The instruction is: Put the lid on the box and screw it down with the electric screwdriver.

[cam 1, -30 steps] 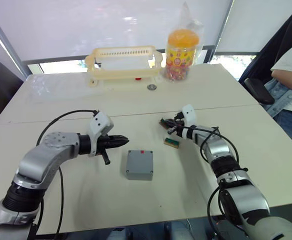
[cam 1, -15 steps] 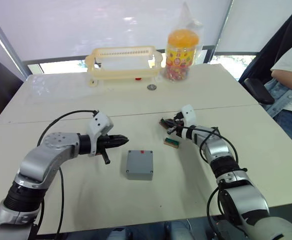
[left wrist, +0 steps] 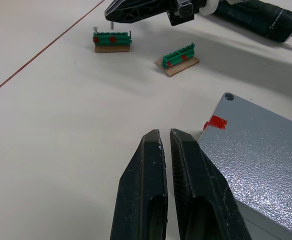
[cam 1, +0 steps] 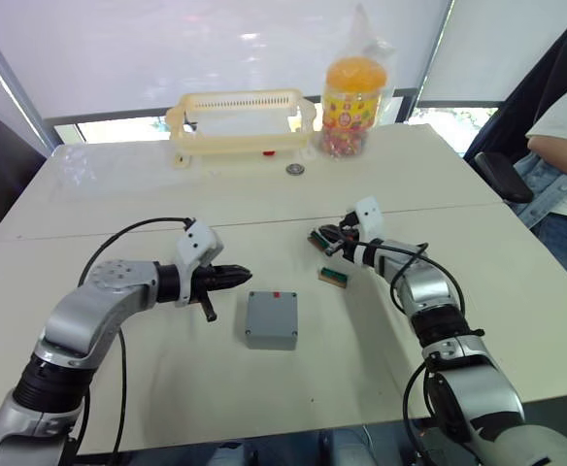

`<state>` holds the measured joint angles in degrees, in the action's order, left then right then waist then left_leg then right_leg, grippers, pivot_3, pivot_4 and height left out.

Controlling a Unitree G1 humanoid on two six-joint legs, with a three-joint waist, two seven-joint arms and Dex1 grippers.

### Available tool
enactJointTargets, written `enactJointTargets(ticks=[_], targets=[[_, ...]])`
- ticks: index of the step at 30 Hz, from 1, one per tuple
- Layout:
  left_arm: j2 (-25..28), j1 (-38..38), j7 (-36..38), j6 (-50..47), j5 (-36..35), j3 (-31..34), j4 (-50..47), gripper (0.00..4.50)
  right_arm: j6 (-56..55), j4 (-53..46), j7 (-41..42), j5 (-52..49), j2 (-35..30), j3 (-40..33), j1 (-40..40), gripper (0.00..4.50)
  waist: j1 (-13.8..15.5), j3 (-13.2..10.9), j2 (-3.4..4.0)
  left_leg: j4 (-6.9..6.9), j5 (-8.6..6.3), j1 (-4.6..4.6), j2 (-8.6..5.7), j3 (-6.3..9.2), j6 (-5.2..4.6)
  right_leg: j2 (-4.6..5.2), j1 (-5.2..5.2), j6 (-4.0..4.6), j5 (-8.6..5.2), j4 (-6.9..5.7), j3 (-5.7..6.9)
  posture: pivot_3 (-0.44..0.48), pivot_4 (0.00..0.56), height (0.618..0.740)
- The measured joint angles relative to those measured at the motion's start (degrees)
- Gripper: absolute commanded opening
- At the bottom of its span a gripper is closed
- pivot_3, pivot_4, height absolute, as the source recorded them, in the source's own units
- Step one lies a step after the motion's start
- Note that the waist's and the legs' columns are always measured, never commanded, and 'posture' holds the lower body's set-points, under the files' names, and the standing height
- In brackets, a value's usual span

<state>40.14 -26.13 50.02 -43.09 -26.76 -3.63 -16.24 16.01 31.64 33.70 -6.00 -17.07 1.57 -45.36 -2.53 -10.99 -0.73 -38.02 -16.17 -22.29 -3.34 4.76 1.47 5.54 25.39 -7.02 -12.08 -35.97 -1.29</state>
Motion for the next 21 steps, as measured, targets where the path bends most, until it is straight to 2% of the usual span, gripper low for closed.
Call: enactJointTargets(ticks=[5, 11, 14, 18, 21], targets=[[-0.21, -0.16, 0.91, -0.02, -0.07, -0.24, -0.01, 0.26, 1.81, -4.56, 0.23, -0.97, -1.19, -0.67, 0.91, 0.05, 0.02, 0.00, 0.00, 0.00, 0.00, 0.00, 0.01, 0.00, -0.01, 0.00, 0.00, 0.00, 0.00, 0.00, 0.00, 0.000, 0.150, 0.740], [-0.26, -1.00, 4.02, -0.40, -1.69, -1.25, -1.75, 0.26, 11.98, -28.12, 6.85, -8.75, -7.19, -2.09, 6.86, 0.05, 0.31, 0.00, 0.00, -0.03, -0.02, 0.00, 0.03, 0.03, -0.03, 0.01, -0.03, 0.00, 0.00, 0.00, 0.01, 0.000, 0.150, 0.740], [0.07, -1.53, 5.43, -1.09, -2.67, -2.40, -3.31, 0.26, 18.71, -41.03, 9.96, -13.55, -11.25, -2.03, 13.04, 0.05, 0.51, 0.00, 0.00, -0.03, -0.02, 0.00, 0.05, 0.06, -0.04, 0.00, -0.04, 0.00, -0.01, -0.01, 0.04, 0.000, 0.150, 0.740], [1.06, -1.59, 7.35, -2.20, -3.52, -3.51, -4.90, 0.26, 26.17, -52.37, 10.52, -18.51, -12.89, -1.41, 19.41, 0.05, 0.26, 0.00, 0.00, -0.06, -0.02, 0.01, 0.05, 0.02, -0.06, 0.01, -0.05, 0.01, -0.01, -0.02, 0.01, 0.000, 0.150, 0.740], [1.09, -1.21, 7.73, -2.42, -3.63, -4.82, -5.11, 0.26, 28.93, -56.77, 9.30, -20.61, -12.65, -0.84, 21.09, 0.05, 0.23, 0.00, -0.01, -0.07, -0.02, 0.03, 0.06, 0.03, -0.06, 0.00, -0.06, 0.01, -0.01, -0.04, 0.01, 0.000, 0.150, 0.740]])
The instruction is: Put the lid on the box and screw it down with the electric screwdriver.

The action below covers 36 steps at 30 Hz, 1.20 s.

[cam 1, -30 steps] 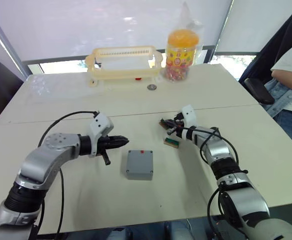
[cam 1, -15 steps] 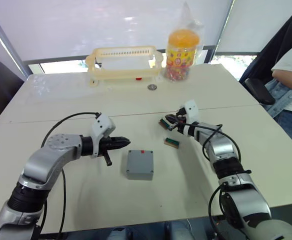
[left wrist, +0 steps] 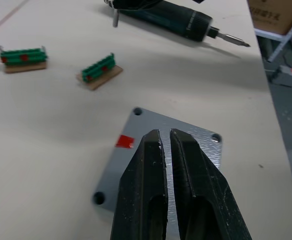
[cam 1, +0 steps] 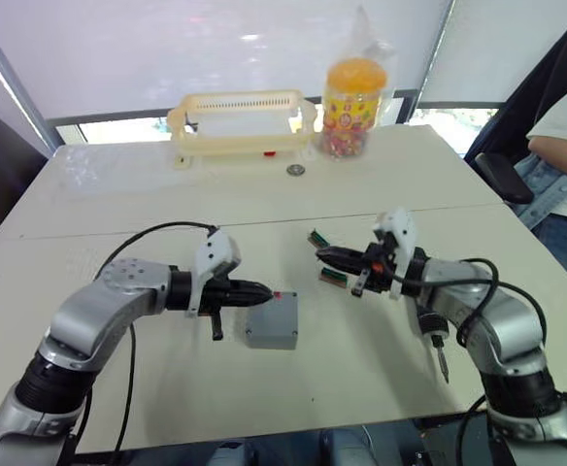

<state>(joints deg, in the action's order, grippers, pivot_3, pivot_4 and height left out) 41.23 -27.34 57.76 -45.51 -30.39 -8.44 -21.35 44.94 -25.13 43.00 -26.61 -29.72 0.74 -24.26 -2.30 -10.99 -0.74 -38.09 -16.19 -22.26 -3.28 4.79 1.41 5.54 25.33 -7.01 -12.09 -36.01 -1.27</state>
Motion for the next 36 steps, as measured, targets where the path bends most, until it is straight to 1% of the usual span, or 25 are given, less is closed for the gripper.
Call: enactJointTargets(ticks=[6, 14, 27, 36], targets=[[0.00, 0.03, -0.07, 0.29, 1.16, -1.54, 0.33, 0.26, 0.67, -1.38, -2.94, -0.56, 1.98, 3.43, 2.03, 0.05, 0.26, 0.00, -0.01, -0.02, 0.00, 0.00, -0.01, 0.00, 0.00, 0.00, -0.01, 0.00, 0.00, 0.01, 0.00, 0.000, 0.150, 0.740], [1.02, 1.34, -0.25, 0.92, 1.69, -1.67, 0.37, 0.26, -2.67, -0.14, -3.74, 1.56, 2.67, 7.34, 3.37, 0.05, 0.29, 0.00, -0.01, -0.03, 0.00, 0.00, -0.01, 0.00, 0.00, 0.00, -0.01, 0.00, 0.00, 0.01, 0.00, 0.000, 0.150, 0.740], [1.53, 1.89, -0.50, 1.08, 1.70, -1.56, 0.48, 0.26, -6.05, 2.73, -2.25, 3.99, 1.63, 9.08, 4.14, 0.05, 0.58, 0.00, -0.01, -0.03, 0.00, 0.00, -0.01, -0.01, 0.00, 0.00, -0.02, 0.00, 0.00, 0.01, 0.01, 0.000, 0.150, 0.740], [1.50, 1.89, -0.65, 1.18, 1.71, -1.56, 0.48, 0.26, -7.48, 4.32, -2.05, 5.67, 1.65, 9.85, 4.65, 0.05, 1.44, 0.00, -0.01, -0.06, 0.00, 0.00, -0.01, -0.01, 0.00, 0.00, -0.03, 0.01, 0.00, 0.01, 0.01, 0.000, 0.150, 0.740]])
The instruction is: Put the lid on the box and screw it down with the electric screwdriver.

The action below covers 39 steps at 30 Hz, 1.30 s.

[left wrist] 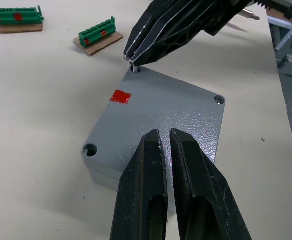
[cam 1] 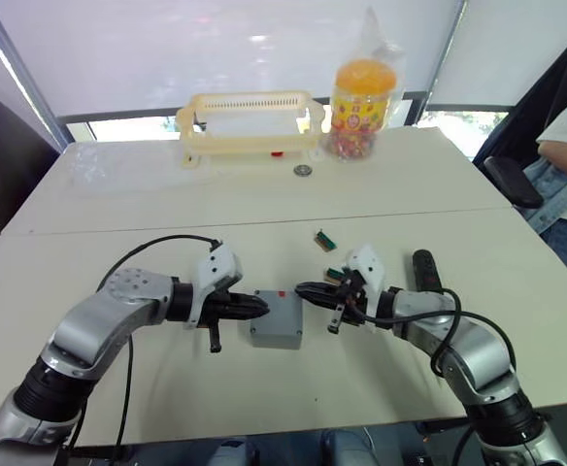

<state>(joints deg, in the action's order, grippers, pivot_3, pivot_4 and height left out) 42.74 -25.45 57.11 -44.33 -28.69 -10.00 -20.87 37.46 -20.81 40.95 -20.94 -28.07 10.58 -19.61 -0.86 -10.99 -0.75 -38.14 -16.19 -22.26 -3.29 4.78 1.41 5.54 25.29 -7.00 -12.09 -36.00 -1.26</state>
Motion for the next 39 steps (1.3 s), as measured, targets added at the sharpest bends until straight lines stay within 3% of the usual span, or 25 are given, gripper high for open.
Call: enactJointTargets(ticks=[8, 15, 20, 24, 26, 28, 29, 34, 39], targets=[[-0.05, 0.00, -0.39, 0.16, 0.01, 0.00, 0.00, 0.26, -1.30, 0.94, 0.80, 1.66, -0.13, 0.93, 0.01, 0.05, -0.01, 0.00, 0.00, 0.00, 0.00, 0.00, 0.00, 0.00, 0.00, -0.01, 0.00, 0.00, 0.00, 0.00, 0.01, 0.000, 0.150, 0.740], [-0.05, -0.09, -0.28, 0.28, -0.09, 0.19, 0.36, 0.26, -0.79, 0.65, 0.63, 0.22, -0.15, -1.98, -0.85, 3.49, 0.04, 0.00, 0.00, 0.00, 0.00, 0.00, 0.00, 0.00, 0.00, -0.01, -0.01, 0.00, 0.00, 0.00, 0.01, 0.000, 0.150, 0.740], [1.43, -0.89, 1.21, 0.27, -0.68, 1.00, 0.58, 0.26, 7.74, -4.47, -0.18, -9.85, -0.97, -10.92, -4.35, 3.49, 0.06, 0.00, 0.00, 0.00, 0.00, 0.00, 0.02, 0.02, -0.01, -0.01, -0.02, 0.01, 0.00, 0.01, 0.01, 0.000, 0.150, 0.740], [3.81, -2.56, 4.06, 0.32, -1.23, 2.09, 0.21, 0.26, 20.73, -6.99, -2.09, -21.81, -6.21, -20.56, -8.34, 3.49, 0.21, 0.00, 0.00, 0.00, -0.02, 0.00, 0.02, 0.04, -0.03, 0.00, -0.07, 0.01, 0.00, 0.07, 0.05, 0.000, 0.150, 0.740], [4.80, -3.19, 5.97, 0.30, -1.96, 1.97, -0.62, 0.26, 27.34, -7.06, -2.87, -25.66, -11.53, -24.36, -8.84, 3.49, 0.39, -0.01, 0.00, 0.00, -0.02, -0.04, 0.02, 0.04, -0.05, 0.01, -0.11, 0.02, 0.00, 0.16, 0.08, 0.000, 0.150, 0.740], [5.34, -4.98, 7.81, 0.31, -2.59, 1.80, -1.67, 0.26, 33.51, -6.87, -3.39, -28.02, -17.94, -27.19, -8.68, 4.37, 0.41, -0.01, 0.00, -0.02, -0.03, -0.05, 0.02, 0.01, -0.07, 0.03, -0.13, 0.01, 0.00, 0.22, 0.09, 0.000, 0.150, 0.740], [5.54, -5.88, 8.60, 0.47, -2.77, 1.69, -2.09, 0.26, 35.87, -6.52, -3.35, -28.35, -21.17, -27.84, -8.27, 4.45, 0.32, -0.01, -0.01, -0.01, -0.04, -0.05, 0.02, -0.04, -0.09, 0.02, -0.17, 0.01, 0.00, 0.25, 0.11, 0.000, 0.150, 0.740], [4.45, -8.75, 12.00, 3.02, -2.93, -0.47, -2.65, 0.26, 52.09, -0.18, -3.14, -31.64, -36.86, -29.29, -6.61, 4.45, 0.11, -0.01, 0.01, -0.02, -0.07, -0.01, 0.07, -0.24, -0.14, 0.00, -0.29, 0.02, 0.00, 0.48, 0.15, 0.000, 0.150, 0.740], [1.18, -9.08, 11.87, 5.93, -1.17, -2.68, -1.19, 0.26, 54.64, 10.71, -9.43, -41.58, -44.79, -27.51, -6.78, 4.45, 0.18, -0.01, 0.02, -0.02, -0.09, 0.00, 0.10, -0.28, -0.19, -0.01, -0.36, 0.02, 0.00, 0.62, 0.14, 0.000, 0.150, 0.740]])
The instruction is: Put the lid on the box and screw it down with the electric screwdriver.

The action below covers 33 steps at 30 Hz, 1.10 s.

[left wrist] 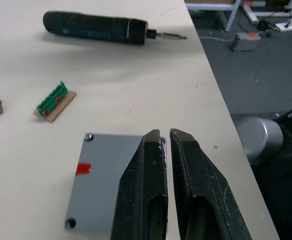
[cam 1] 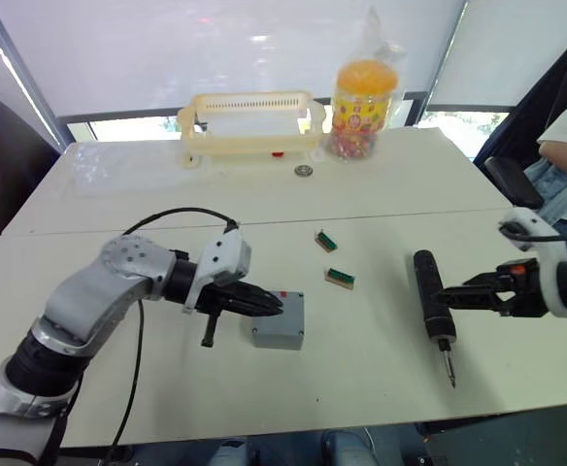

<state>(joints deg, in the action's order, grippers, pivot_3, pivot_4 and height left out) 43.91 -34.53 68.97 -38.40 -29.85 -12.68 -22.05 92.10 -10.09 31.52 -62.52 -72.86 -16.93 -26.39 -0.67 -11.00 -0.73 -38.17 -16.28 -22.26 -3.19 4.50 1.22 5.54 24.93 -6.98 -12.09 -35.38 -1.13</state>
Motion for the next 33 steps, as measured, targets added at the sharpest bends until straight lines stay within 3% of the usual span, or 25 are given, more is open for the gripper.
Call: enactJointTargets(ticks=[9, 15, 23, 26, 30, 33], targets=[[-6.20, 1.93, -4.44, 2.59, 2.54, -1.32, 1.31, 0.26, 0.03, 8.26, -19.22, -15.86, -1.72, 4.83, 5.23, 4.45, 0.01, -0.01, -0.04, -0.04, -0.05, -0.02, 0.00, -0.03, -0.09, 0.00, -0.05, -0.02, 0.01, 0.12, -0.04, 0.000, 0.150, 0.740], [-6.33, 4.96, -6.65, 2.39, 3.05, -1.50, -2.07, 0.26, 0.03, 11.78, -30.59, -23.50, 2.79, 7.46, 4.71, 4.45, 0.06, -0.01, -0.03, -0.04, -0.06, -0.01, 0.00, -0.01, -0.11, -0.02, -0.07, -0.03, 0.01, 0.12, -0.05, 0.000, 0.150, 0.740], [-6.67, 6.21, -9.92, 1.60, 3.15, -1.77, -3.57, 0.26, 0.04, 16.14, -39.88, -24.70, 9.03, 10.33, 0.02, 4.45, 0.09, 0.00, -0.03, -0.07, -0.07, -0.01, -0.01, 0.01, -0.13, -0.03, -0.11, -0.03, 0.01, 0.13, -0.04, 0.000, 0.150, 0.740], [-7.21, 6.81, -11.01, 1.13, 3.12, -1.83, -3.83, 0.26, 0.05, 15.49, -40.55, -22.58, 9.79, 11.07, -0.49, 3.70, 0.07, 0.04, -0.10, -0.09, -0.08, 0.12, -0.01, 0.01, -0.14, -0.03, -0.28, -0.03, 0.01, 0.19, -0.04, 0.000, 0.150, 0.740], [-7.17, 6.86, -11.77, 1.04, 3.08, -1.82, -4.11, 0.26, 0.05, 13.12, -40.64, -19.63, 10.90, 11.44, 0.08, 1.74, 0.06, 0.11, -0.21, -0.08, -0.10, 0.25, 0.00, 0.03, -0.19, -0.06, -0.40, -0.03, 0.01, 0.20, -0.03, 0.000, 0.150, 0.740], [-6.84, 7.07, -11.80, 1.01, 3.02, -1.78, -4.11, 0.26, 0.05, 12.74, -41.13, -17.46, 13.50, 10.36, 0.11, 1.72, -0.09, 0.37, -0.65, -0.07, -0.12, 0.43, 0.01, 0.03, -0.22, -0.12, -0.54, -0.03, 0.01, 0.21, -0.04, 0.000, 0.150, 0.740]])
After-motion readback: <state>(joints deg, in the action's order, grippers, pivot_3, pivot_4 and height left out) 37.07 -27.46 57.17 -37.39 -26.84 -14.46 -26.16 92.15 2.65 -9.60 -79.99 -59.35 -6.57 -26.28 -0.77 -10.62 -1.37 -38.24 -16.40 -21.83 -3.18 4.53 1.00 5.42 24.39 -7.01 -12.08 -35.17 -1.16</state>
